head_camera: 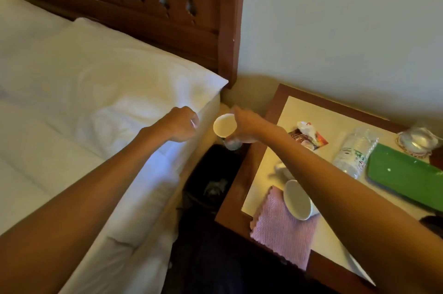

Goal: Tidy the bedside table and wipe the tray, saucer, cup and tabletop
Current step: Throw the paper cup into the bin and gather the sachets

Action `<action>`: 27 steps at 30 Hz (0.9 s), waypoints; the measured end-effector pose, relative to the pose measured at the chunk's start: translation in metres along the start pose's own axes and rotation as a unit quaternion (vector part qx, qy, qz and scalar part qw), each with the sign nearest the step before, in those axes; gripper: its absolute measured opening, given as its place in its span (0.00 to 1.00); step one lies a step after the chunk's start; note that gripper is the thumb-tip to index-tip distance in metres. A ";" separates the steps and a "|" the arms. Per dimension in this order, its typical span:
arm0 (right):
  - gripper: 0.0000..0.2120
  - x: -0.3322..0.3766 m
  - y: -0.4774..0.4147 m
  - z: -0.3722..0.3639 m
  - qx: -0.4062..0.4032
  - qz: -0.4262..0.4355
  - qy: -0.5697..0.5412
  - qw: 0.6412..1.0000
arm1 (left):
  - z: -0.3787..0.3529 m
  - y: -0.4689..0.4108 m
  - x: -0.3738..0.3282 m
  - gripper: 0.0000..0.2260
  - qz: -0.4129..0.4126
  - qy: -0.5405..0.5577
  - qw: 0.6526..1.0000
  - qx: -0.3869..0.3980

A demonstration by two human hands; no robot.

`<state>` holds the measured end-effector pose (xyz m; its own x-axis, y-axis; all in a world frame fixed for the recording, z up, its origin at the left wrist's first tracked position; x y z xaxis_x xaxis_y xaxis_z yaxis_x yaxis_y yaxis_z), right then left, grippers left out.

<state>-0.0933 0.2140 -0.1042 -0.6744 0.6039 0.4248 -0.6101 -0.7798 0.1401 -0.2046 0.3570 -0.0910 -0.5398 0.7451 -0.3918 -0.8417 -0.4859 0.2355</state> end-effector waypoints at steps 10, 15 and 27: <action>0.28 0.014 0.035 0.010 0.019 0.036 -0.040 0.998 | 0.022 0.030 -0.021 0.11 -0.044 0.051 0.995 -0.067; 0.08 -0.031 0.079 0.085 -0.073 0.003 -0.064 0.995 | 0.021 0.043 -0.081 0.07 -0.102 0.098 0.981 -0.130; 0.08 -0.177 0.143 0.147 -0.166 -0.099 -0.024 0.981 | -0.077 -0.013 -0.262 0.05 -0.224 0.042 0.973 -0.047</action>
<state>-0.0005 -0.0286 -0.0277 -0.5136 0.7235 0.4612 -0.8344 -0.5465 -0.0717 -0.0505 0.1331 -0.0597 -0.1133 0.8533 -0.5091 -0.9847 -0.1646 -0.0568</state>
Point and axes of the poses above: each hand's wrist, its own y-axis away from the middle knuckle, its own z-axis out of the back of the hand, x = y × z, the point moved 7 cm from there along -y, towards the middle knuckle, and after that the axes turned 9 degrees about -x, right-handed, at the moved point
